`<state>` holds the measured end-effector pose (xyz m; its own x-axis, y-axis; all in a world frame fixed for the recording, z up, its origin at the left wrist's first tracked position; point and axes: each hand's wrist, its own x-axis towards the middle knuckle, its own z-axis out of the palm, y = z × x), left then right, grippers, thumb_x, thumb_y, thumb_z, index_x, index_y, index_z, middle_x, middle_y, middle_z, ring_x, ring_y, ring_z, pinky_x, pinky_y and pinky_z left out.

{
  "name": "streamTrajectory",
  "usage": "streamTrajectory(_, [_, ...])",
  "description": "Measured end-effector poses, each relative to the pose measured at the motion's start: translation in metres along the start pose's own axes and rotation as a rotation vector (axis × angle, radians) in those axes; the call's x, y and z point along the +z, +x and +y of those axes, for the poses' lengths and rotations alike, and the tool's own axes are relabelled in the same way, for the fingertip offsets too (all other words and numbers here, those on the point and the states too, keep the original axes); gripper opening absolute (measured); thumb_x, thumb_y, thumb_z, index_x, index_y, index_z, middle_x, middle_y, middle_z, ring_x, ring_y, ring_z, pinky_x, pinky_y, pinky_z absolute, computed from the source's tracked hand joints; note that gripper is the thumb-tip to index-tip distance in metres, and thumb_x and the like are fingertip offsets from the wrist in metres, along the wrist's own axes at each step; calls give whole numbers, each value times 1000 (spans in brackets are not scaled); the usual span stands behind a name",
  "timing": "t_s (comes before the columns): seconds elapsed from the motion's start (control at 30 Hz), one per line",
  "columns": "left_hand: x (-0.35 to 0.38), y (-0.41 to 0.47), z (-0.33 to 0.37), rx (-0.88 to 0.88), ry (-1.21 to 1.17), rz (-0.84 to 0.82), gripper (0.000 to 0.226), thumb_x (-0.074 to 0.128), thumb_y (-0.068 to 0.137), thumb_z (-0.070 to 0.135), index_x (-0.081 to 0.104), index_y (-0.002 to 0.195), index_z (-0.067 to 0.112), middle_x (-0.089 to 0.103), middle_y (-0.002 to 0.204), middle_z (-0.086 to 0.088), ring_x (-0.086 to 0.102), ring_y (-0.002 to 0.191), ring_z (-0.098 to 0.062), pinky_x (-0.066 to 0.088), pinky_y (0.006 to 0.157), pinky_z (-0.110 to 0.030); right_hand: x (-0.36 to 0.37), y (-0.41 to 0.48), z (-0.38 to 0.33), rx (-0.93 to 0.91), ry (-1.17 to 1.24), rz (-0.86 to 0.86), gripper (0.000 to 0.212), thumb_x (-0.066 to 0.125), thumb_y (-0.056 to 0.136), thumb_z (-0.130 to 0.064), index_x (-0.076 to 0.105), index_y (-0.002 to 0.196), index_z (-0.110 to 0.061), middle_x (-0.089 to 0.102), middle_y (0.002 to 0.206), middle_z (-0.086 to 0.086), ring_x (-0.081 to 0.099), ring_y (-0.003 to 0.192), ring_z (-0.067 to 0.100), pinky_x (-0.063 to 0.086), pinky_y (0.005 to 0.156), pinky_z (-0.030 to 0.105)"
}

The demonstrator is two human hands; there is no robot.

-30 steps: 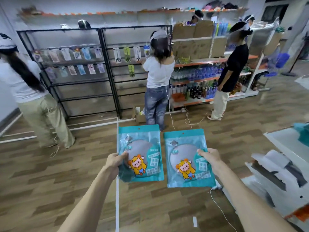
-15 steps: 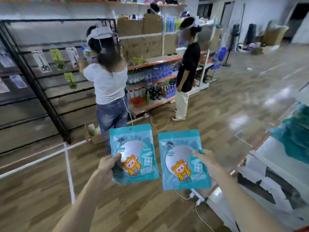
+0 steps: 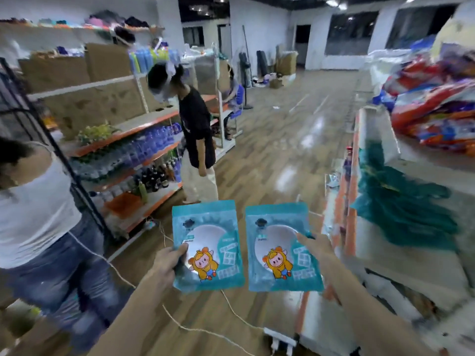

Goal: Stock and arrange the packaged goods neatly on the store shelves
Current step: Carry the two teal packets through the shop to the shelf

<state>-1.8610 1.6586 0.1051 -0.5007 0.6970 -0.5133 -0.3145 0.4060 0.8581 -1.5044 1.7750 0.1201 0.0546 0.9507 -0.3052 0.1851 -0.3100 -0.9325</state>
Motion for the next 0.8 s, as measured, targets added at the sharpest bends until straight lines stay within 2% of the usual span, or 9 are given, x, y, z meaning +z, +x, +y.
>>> streamTrajectory(0.07, [29,33,24,16,26,-56,16,64,91,9,63,96,-7,70,91,-24,67,75,-34,60,70,-46,0,30,-6,26,30,58,16,68,91,-14,63,97,0,58,78,10,54,67,21,47,52,21])
streamTrajectory(0.17, [62,83,53,32,62,-143,18,59,94,8,62,103,-7,69,98,-24,66,79,-32,56,81,-47,0,63,-13,72,68,136,25,70,89,-17,67,103,4,69,92,16,66,84,34,58,79,46])
streamTrajectory(0.2, [72,97,61,30,76,-171,19,59,94,8,62,105,-7,69,98,-22,67,79,-31,55,84,-48,-2,71,-17,84,79,152,25,69,89,-18,67,102,2,70,94,16,68,85,35,57,82,49])
streamTrajectory(0.33, [111,142,93,37,96,-235,16,61,93,8,64,102,-4,70,94,-18,65,85,-32,54,87,-48,-12,98,-35,98,100,217,15,67,90,-17,65,95,-2,69,84,13,65,68,26,54,58,32])
streamTrajectory(0.43, [140,173,112,51,127,-263,16,62,92,9,66,103,-2,71,91,-13,67,76,-25,60,64,-35,-20,119,-38,115,128,277,19,70,87,-16,67,96,0,71,88,18,70,76,33,60,69,43])
streamTrajectory(0.5, [159,189,123,48,136,-300,16,61,93,10,65,103,-2,69,93,-14,65,77,-25,58,63,-36,-25,136,-41,121,153,309,19,71,86,-17,68,96,-1,72,88,18,71,79,35,59,75,49])
streamTrajectory(0.6, [187,208,137,46,138,-343,10,58,94,9,64,95,1,70,86,-11,66,74,-24,59,57,-31,-26,161,-52,132,158,342,19,70,87,-21,68,95,-4,72,86,16,71,77,33,59,74,46])
streamTrajectory(0.67, [205,225,145,38,151,-378,12,57,96,11,64,97,1,71,86,-11,68,74,-24,59,60,-32,-25,181,-61,123,163,348,14,69,89,-21,67,91,-7,71,86,15,69,76,32,58,74,44])
streamTrajectory(0.8, [239,274,162,27,201,-385,24,60,95,17,63,109,-2,70,103,-20,67,92,-35,60,73,-43,-23,230,-74,112,154,376,14,69,89,-20,65,86,-7,70,86,15,68,76,33,57,74,44])
